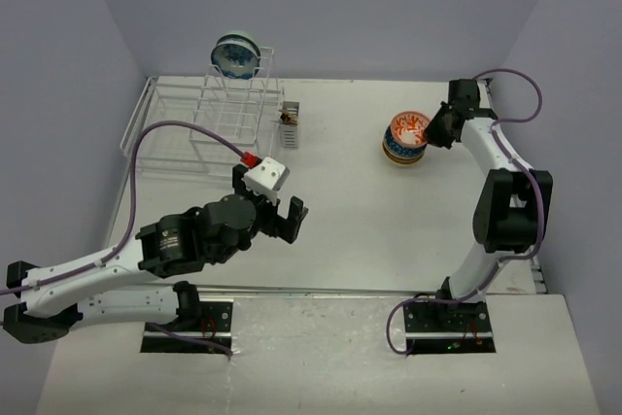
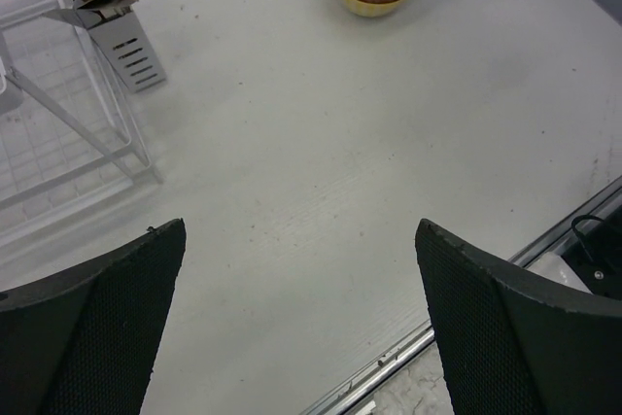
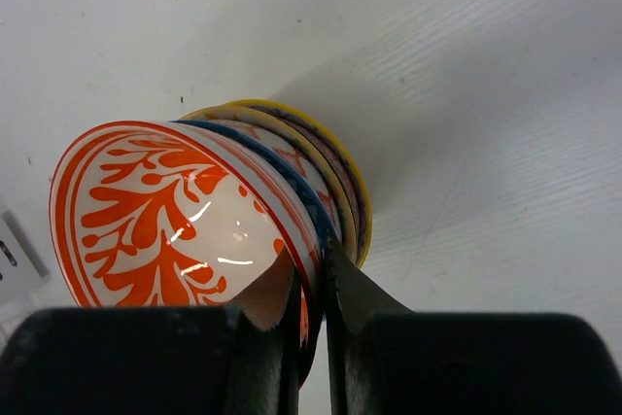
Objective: Unload the bowls from the dish rack
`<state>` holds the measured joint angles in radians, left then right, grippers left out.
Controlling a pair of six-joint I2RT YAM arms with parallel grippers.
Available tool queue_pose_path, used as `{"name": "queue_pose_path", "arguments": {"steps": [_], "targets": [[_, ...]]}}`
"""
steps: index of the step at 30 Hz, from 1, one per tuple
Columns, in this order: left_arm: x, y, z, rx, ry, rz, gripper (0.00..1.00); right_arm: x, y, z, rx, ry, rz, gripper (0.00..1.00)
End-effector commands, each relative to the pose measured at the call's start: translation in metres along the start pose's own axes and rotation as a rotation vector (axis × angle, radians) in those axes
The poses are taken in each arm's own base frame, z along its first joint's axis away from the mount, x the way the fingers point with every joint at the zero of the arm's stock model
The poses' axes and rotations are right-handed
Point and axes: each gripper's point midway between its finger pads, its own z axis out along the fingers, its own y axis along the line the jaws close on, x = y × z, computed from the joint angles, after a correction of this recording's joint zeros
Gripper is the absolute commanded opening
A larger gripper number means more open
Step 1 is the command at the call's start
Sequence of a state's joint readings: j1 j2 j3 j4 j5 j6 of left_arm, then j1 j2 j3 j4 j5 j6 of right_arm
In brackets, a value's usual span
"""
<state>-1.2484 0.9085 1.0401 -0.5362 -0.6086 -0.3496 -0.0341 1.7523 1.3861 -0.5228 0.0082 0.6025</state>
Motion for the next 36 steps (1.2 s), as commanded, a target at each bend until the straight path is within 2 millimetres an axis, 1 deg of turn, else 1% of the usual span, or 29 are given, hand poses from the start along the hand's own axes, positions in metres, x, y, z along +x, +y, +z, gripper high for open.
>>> {"name": "queue_pose_path", "arguments": {"steps": [1, 2, 3, 4, 5, 10, 11, 13, 15, 17, 18, 19, 21, 22, 23, 24, 25, 26, 28, 29, 34, 35, 36], "targets": [[-0.002, -0.002, -0.008, 0.033, -0.012, -0.045, 1.00, -0.029, 0.037, -0.003, -0.119, -0.046, 0.001, 0.03], [0.001, -0.006, -0.008, 0.059, -0.003, -0.040, 1.00, -0.025, 0.036, -0.001, -0.119, -0.032, 0.001, 0.04], [-0.001, -0.006, -0.010, 0.070, -0.017, -0.048, 1.00, -0.023, 0.036, 0.000, -0.123, -0.027, 0.005, 0.04], [0.004, -0.007, -0.008, 0.075, -0.013, -0.039, 1.00, -0.018, 0.033, 0.001, -0.124, -0.026, 0.005, 0.05], [0.002, -0.010, -0.008, 0.094, -0.029, -0.047, 1.00, -0.017, 0.032, 0.001, -0.126, -0.029, 0.005, 0.06], [0.006, -0.012, -0.005, 0.101, -0.024, -0.027, 1.00, -0.017, 0.035, -0.001, -0.138, -0.019, -0.002, 0.12], [0.007, -0.013, -0.004, 0.103, -0.021, -0.024, 1.00, -0.017, 0.035, 0.000, -0.138, -0.017, 0.000, 0.14], [0.007, -0.013, -0.004, 0.102, -0.020, -0.022, 1.00, -0.017, 0.036, -0.002, -0.136, -0.009, -0.001, 0.22], [0.006, -0.012, -0.005, 0.102, -0.023, -0.023, 1.00, -0.016, 0.035, -0.002, -0.133, -0.004, -0.003, 0.24], [0.005, -0.010, -0.006, 0.099, -0.029, -0.027, 1.00, -0.012, 0.033, -0.003, -0.132, 0.000, -0.004, 0.30], [0.004, -0.009, -0.007, 0.094, -0.033, -0.033, 1.00, -0.013, 0.034, -0.007, -0.138, -0.006, -0.006, 0.33], [0.004, -0.008, -0.007, 0.087, -0.036, -0.039, 1.00, -0.010, 0.031, -0.007, -0.131, -0.002, -0.007, 0.37], [0.003, -0.001, -0.005, 0.038, -0.046, -0.080, 1.00, -0.004, 0.024, -0.009, -0.114, 0.004, -0.017, 0.40], [0.003, 0.007, -0.004, -0.013, -0.053, -0.096, 1.00, -0.008, 0.022, -0.019, -0.117, -0.020, -0.016, 0.40], [0.007, 0.010, 0.000, -0.047, -0.037, -0.109, 1.00, -0.004, 0.014, -0.020, -0.108, -0.017, -0.010, 0.40], [0.009, 0.012, 0.002, -0.072, -0.029, -0.108, 1.00, -0.004, 0.011, -0.024, -0.109, -0.022, -0.007, 0.40], [0.010, 0.017, 0.004, -0.107, -0.028, -0.109, 1.00, -0.008, 0.010, -0.032, -0.117, -0.045, -0.002, 0.40], [0.016, 0.017, 0.010, -0.127, -0.005, -0.096, 1.00, -0.007, 0.008, -0.033, -0.116, -0.047, 0.002, 0.37], [0.013, 0.015, 0.013, -0.136, -0.004, -0.108, 1.00, -0.003, 0.001, -0.029, -0.106, -0.045, 0.008, 0.31], [0.014, 0.013, 0.017, -0.137, 0.001, -0.107, 1.00, -0.001, -0.003, -0.025, -0.092, -0.037, 0.010, 0.26], [0.012, 0.009, 0.026, -0.133, 0.006, -0.106, 1.00, 0.016, -0.011, -0.002, -0.069, 0.026, 0.019, 0.20], [0.012, 0.010, 0.027, -0.134, 0.006, -0.104, 1.00, 0.018, -0.012, 0.001, -0.069, 0.026, 0.020, 0.17], [0.011, 0.011, 0.028, -0.140, 0.007, -0.105, 1.00, 0.019, -0.013, 0.002, -0.069, 0.026, 0.022, 0.12]]}}
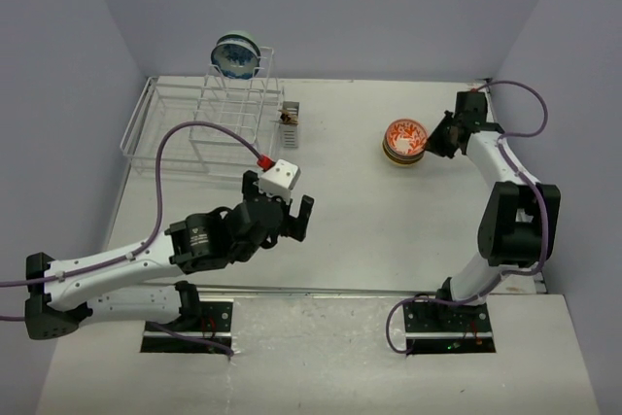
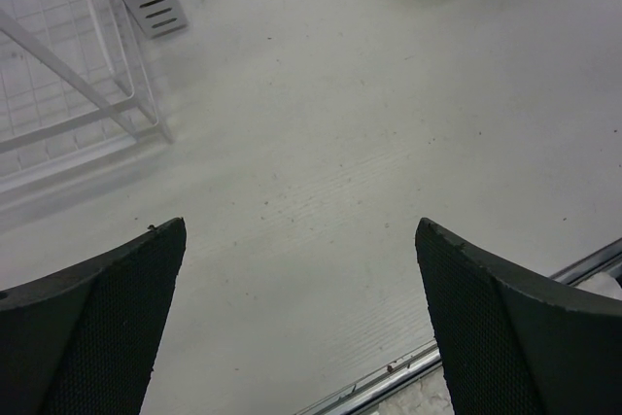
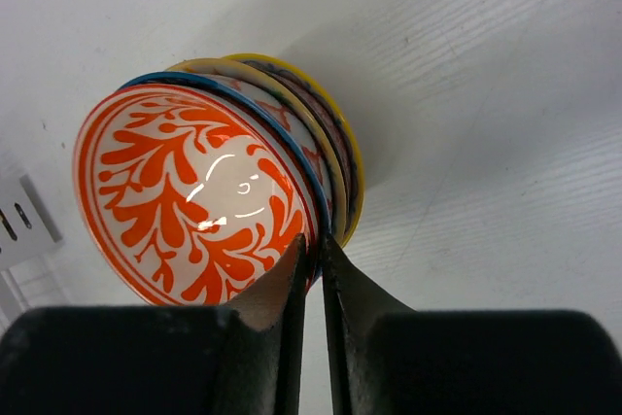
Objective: Unload the bowls from the dish rack
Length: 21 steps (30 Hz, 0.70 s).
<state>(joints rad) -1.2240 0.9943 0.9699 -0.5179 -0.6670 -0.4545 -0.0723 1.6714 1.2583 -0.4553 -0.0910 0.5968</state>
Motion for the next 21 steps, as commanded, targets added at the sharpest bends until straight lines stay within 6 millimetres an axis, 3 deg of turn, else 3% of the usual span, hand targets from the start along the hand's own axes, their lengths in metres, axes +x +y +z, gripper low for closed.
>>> {"name": "queue_pose_path", "arguments": {"steps": [1, 6, 10, 14, 17, 20, 21], "targets": [[-0.029, 0.001, -0.001, -0.017, -0.070, -0.081, 1.00, 0.004, -0.004, 0.011, 0.003, 0.001, 0.003, 0.10], [-0.039, 0.019, 0.007, -0.069, -0.092, -0.161, 1.00, 0.004, 0.003, 0.006, -0.032, -0.002, 0.006, 0.06], [-0.064, 0.042, 0.012, -0.132, -0.143, -0.269, 1.00, -0.009, 0.014, -0.022, -0.074, -0.068, 0.002, 0.10], [-0.105, 0.057, 0.007, -0.200, -0.226, -0.328, 1.00, -0.027, 0.034, -0.063, -0.140, -0.137, -0.012, 0.18], [-0.155, 0.076, 0.005, -0.222, -0.325, -0.413, 1.00, -0.034, 0.053, -0.104, -0.226, -0.181, -0.046, 0.27], [-0.190, 0.092, 0.011, -0.193, -0.367, -0.480, 1.00, -0.026, 0.060, -0.124, -0.290, -0.181, -0.067, 0.36], [-0.197, 0.106, 0.018, -0.195, -0.358, -0.503, 1.00, -0.023, 0.060, -0.129, -0.298, -0.184, -0.074, 0.38]]}}
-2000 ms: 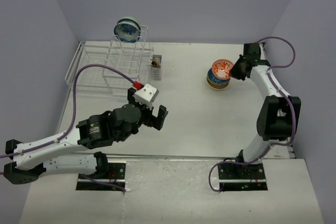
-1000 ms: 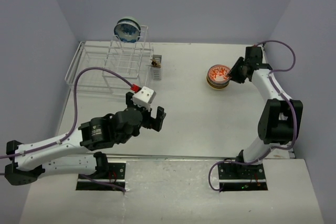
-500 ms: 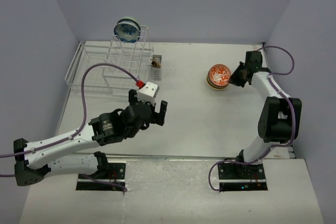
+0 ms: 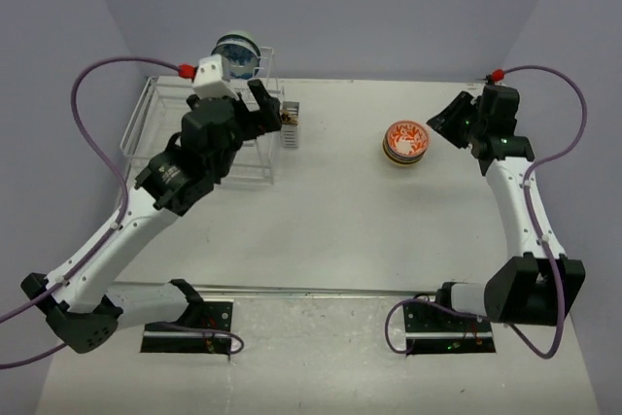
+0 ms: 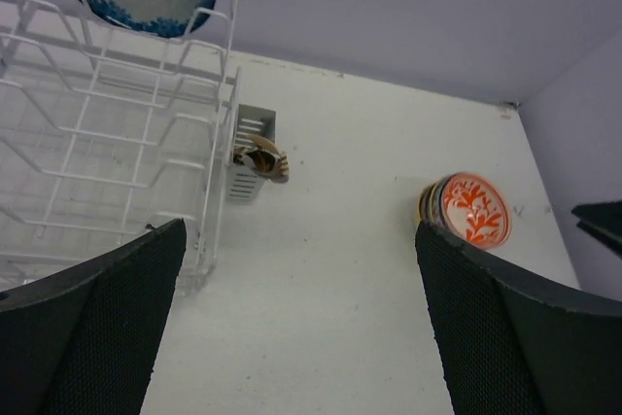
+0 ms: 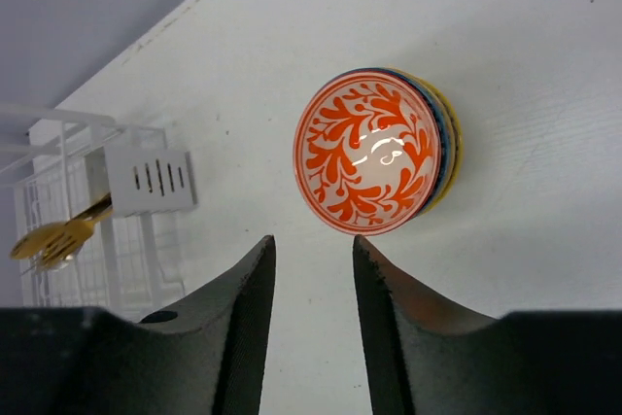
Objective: Unload the bowls from the dish rack
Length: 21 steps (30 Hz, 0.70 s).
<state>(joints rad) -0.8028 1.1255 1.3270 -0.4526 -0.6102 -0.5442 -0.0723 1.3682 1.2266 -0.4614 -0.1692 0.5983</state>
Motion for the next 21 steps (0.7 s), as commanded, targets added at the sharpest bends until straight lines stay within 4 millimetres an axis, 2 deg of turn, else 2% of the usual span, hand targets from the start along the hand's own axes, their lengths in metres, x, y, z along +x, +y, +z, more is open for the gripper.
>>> {"name": "queue_pose_path", "arguments": {"steps": [1, 2, 3, 4, 5, 9, 10, 11, 13, 14, 16, 17, 18, 21], "targets": [[-0.063, -0.008, 0.023, 0.048, -0.079, -0.157, 1.00, -0.005, 0.025, -0.035, -0.106, -0.025, -0.051, 0.40], [-0.075, 0.002, 0.032, 0.025, -0.091, -0.197, 1.00, 0.002, 0.026, -0.040, -0.118, -0.005, -0.054, 0.42], [-0.071, 0.001, 0.046, 0.034, -0.056, -0.206, 1.00, 0.004, 0.029, -0.046, -0.140, 0.000, -0.065, 0.45], [-0.087, 0.000, 0.047, 0.041, -0.079, -0.258, 1.00, 0.009, 0.033, -0.057, -0.172, -0.005, -0.072, 0.47], [-0.097, 0.010, 0.053, 0.029, -0.094, -0.291, 1.00, 0.016, 0.041, -0.065, -0.231, 0.012, -0.082, 0.49], [-0.119, 0.033, 0.068, -0.007, -0.155, -0.476, 1.00, 0.039, 0.061, -0.098, -0.400, 0.037, -0.130, 0.59], [-0.114, 0.038, 0.072, -0.014, -0.154, -0.504, 1.00, 0.046, 0.062, -0.101, -0.425, 0.056, -0.137, 0.60], [-0.122, 0.043, 0.076, -0.004, -0.188, -0.544, 1.00, 0.052, 0.066, -0.109, -0.463, 0.073, -0.148, 0.61], [-0.122, 0.048, 0.086, 0.004, -0.197, -0.623, 1.00, 0.061, 0.065, -0.114, -0.480, 0.094, -0.150, 0.61], [-0.123, 0.057, 0.092, -0.005, -0.205, -0.658, 1.00, 0.063, 0.066, -0.117, -0.495, 0.093, -0.152, 0.61], [-0.116, 0.058, 0.113, 0.004, -0.183, -0.734, 1.00, 0.070, 0.070, -0.127, -0.545, 0.094, -0.156, 0.62], [-0.121, 0.061, 0.118, 0.007, -0.191, -0.759, 1.00, 0.073, 0.072, -0.132, -0.567, 0.093, -0.162, 0.62], [-0.111, 0.065, 0.133, -0.016, -0.172, -0.792, 1.00, 0.077, 0.075, -0.140, -0.599, 0.094, -0.170, 0.62], [-0.107, 0.075, 0.156, -0.065, -0.194, -0.821, 1.00, 0.087, 0.070, -0.148, -0.605, 0.088, -0.182, 0.62]]}}
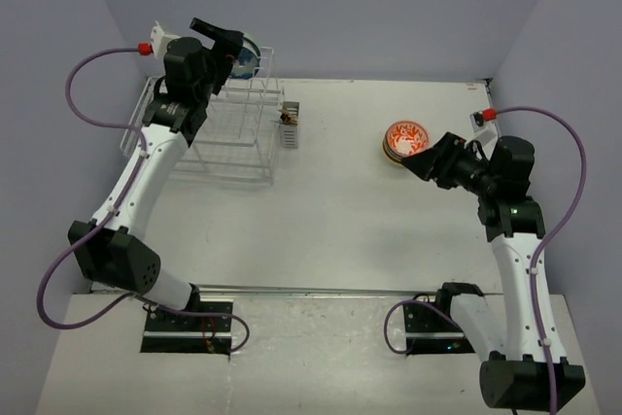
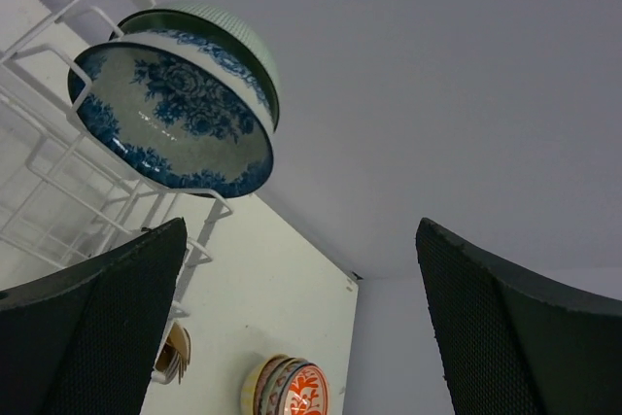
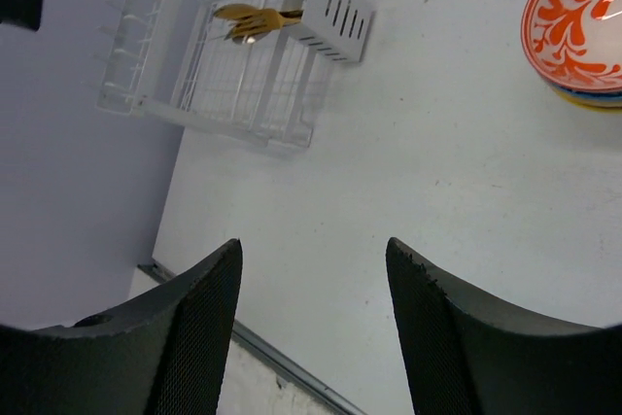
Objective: Unload the bowls from the dish rack
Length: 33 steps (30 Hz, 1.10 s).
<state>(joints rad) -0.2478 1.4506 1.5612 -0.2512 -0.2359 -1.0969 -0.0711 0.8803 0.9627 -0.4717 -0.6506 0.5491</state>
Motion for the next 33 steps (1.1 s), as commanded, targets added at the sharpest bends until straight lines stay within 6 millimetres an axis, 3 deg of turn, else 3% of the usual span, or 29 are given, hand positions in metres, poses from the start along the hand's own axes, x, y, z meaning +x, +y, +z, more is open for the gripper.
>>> {"name": "queue_pose_path", "arguments": {"steps": [1, 7, 14, 19, 21, 23, 24, 25, 29, 33], "targets": [[0.000, -0.006, 0.030, 0.015, -0.032, -0.146, 1.00, 0.015, 0.015, -0.011, -0.090, 0.009, -0.046, 0.62], [-0.007, 0.005, 0.065, -0.059, -0.102, -0.137, 1.00, 0.035, 0.009, -0.021, -0.084, -0.016, -0.063, 0.62], [0.001, 0.034, 0.096, -0.134, -0.128, -0.148, 0.92, 0.039, 0.012, -0.029, -0.088, -0.019, -0.087, 0.62], [0.006, 0.051, 0.110, -0.168, -0.128, -0.158, 0.66, 0.037, 0.020, -0.034, -0.109, -0.036, -0.106, 0.62], [0.007, 0.057, 0.108, -0.181, -0.132, -0.163, 0.61, 0.036, 0.019, -0.034, -0.104, -0.040, -0.110, 0.62], [0.000, 0.052, 0.103, -0.159, -0.160, -0.181, 0.47, 0.036, 0.019, -0.034, -0.100, -0.040, -0.111, 0.62], [0.004, 0.062, 0.101, -0.176, -0.162, -0.187, 0.38, 0.036, 0.018, -0.034, -0.098, -0.039, -0.109, 0.62], [0.003, 0.063, 0.099, -0.178, -0.169, -0.195, 0.37, 0.036, 0.019, -0.034, -0.099, -0.042, -0.113, 0.62], [-0.007, 0.055, 0.092, -0.147, -0.202, -0.208, 0.24, 0.034, 0.021, -0.035, -0.102, -0.049, -0.116, 0.62], [-0.011, 0.045, 0.090, -0.113, -0.208, -0.224, 0.00, 0.034, 0.022, -0.035, -0.109, -0.046, -0.116, 0.62]]}}
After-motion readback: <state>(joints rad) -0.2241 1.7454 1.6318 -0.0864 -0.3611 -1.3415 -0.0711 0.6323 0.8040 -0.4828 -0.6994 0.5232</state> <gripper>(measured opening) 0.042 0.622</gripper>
